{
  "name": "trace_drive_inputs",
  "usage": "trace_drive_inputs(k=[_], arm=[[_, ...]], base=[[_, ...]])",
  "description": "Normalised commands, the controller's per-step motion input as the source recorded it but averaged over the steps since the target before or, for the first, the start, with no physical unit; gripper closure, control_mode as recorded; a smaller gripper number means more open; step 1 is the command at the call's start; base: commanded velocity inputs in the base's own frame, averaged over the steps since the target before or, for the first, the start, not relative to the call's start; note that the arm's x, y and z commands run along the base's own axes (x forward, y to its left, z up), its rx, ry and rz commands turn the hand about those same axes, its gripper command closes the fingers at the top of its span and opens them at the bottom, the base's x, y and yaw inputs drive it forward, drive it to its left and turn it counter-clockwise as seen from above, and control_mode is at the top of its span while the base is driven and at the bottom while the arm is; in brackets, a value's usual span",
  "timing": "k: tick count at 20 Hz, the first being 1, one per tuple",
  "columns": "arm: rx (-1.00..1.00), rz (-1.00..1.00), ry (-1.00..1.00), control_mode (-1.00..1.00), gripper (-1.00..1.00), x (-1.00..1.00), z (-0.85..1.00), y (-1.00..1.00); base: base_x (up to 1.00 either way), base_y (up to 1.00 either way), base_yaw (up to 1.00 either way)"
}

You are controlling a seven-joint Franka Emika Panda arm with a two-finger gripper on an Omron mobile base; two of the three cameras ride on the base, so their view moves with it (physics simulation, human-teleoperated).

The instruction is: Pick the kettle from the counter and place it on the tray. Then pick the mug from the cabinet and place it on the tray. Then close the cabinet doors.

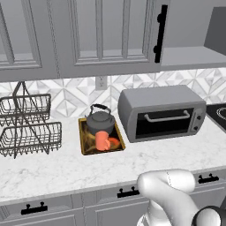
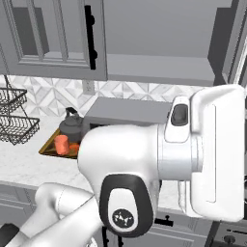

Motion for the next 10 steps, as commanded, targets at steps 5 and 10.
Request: trace_drive_inputs(k=[5, 10], arm=[[0.01, -0.03, 0.0, -1.0, -1.0, 0.27, 0.04, -0.27], [0.07, 0.03, -0.04, -1.0, -1.0, 0.27, 0.0, -0.25]], base=[[0.0, 0.0, 0.0], [0.0, 0.0, 0.0]])
